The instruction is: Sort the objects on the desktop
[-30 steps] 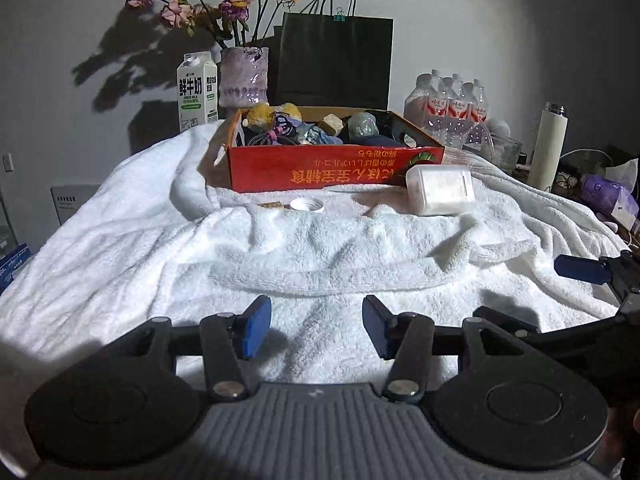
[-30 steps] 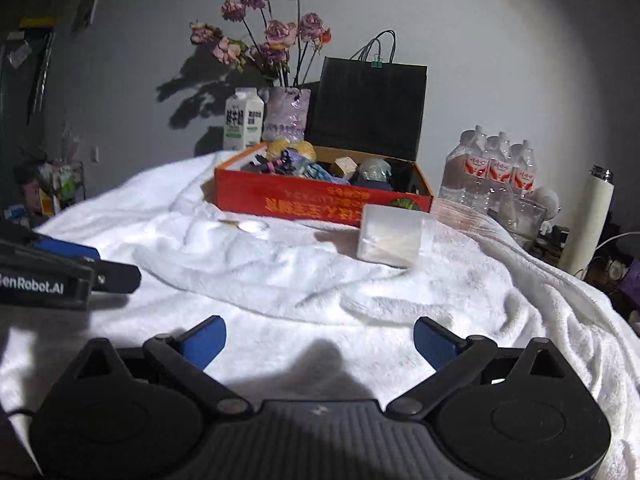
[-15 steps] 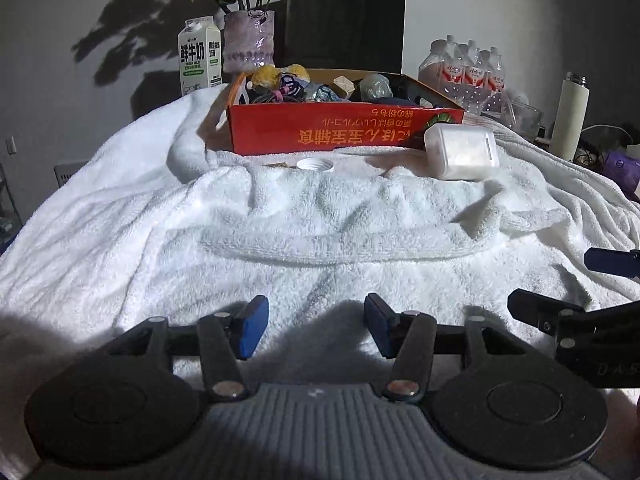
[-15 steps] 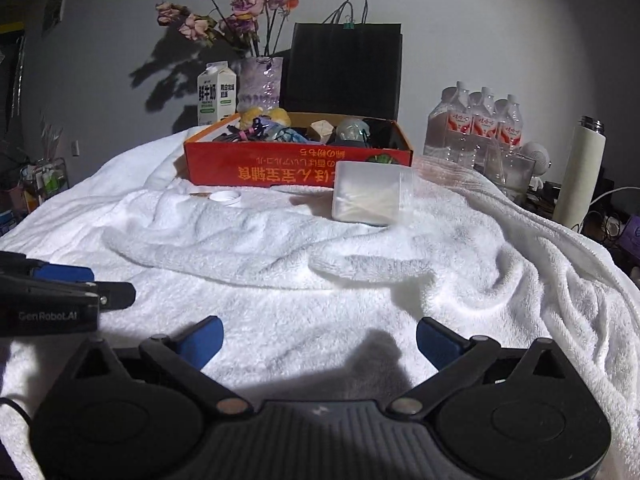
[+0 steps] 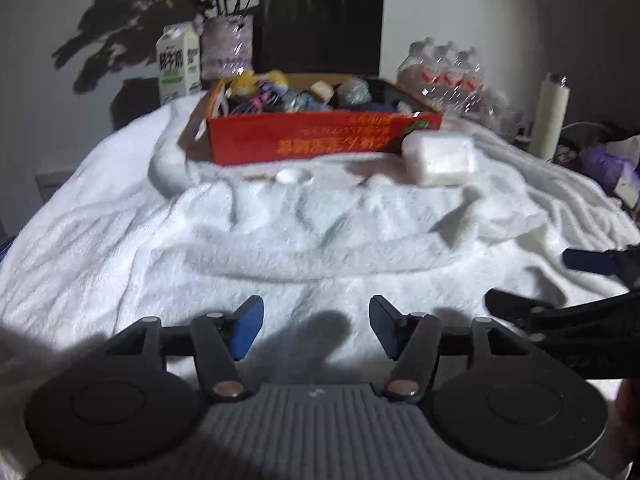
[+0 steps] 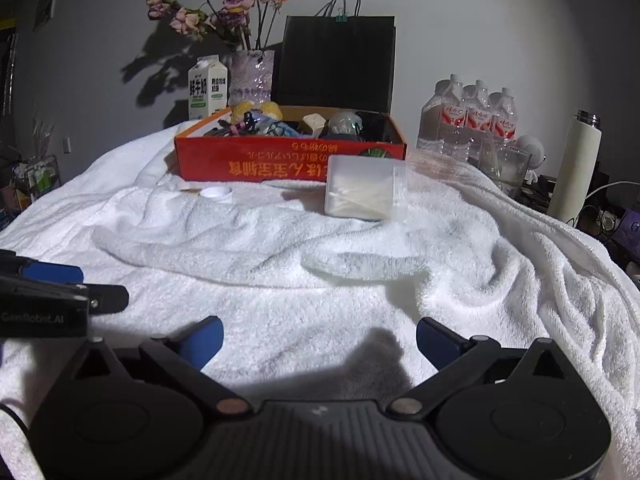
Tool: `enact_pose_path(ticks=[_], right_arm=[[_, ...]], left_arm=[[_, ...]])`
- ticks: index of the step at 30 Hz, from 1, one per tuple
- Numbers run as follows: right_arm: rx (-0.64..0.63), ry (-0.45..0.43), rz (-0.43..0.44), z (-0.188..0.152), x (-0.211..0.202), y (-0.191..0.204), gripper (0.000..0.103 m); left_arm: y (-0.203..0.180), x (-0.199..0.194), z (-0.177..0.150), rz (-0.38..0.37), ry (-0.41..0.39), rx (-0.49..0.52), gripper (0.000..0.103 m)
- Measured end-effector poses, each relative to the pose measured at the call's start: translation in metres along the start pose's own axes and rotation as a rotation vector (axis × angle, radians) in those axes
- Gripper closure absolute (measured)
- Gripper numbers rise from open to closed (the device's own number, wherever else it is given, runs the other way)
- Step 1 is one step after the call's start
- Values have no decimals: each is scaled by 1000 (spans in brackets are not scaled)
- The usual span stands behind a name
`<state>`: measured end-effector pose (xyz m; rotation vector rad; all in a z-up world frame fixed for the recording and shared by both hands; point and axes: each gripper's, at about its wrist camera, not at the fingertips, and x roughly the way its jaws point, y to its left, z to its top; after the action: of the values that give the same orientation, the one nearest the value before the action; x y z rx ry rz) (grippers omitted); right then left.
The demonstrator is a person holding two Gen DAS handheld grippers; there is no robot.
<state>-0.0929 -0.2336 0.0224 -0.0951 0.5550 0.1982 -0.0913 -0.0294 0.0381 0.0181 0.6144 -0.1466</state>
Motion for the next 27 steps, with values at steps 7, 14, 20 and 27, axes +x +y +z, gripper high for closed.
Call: enact_pose_path(ticks=[7,14,20,27], right_arm=[[-23,-53,10,31,9,0,0],[-2,-75,-15,67,39,-11,0],[22,-119,-65,91,69,-16,0],[82,-102,-53,81,91,-22,0]], left_arm=[[16,18,34,4,-1,-32,42],[31,49,62,24,8,-57,43],[35,53,76,8,-29,-65,43],[36,72,74,-7,-16,-95,43]])
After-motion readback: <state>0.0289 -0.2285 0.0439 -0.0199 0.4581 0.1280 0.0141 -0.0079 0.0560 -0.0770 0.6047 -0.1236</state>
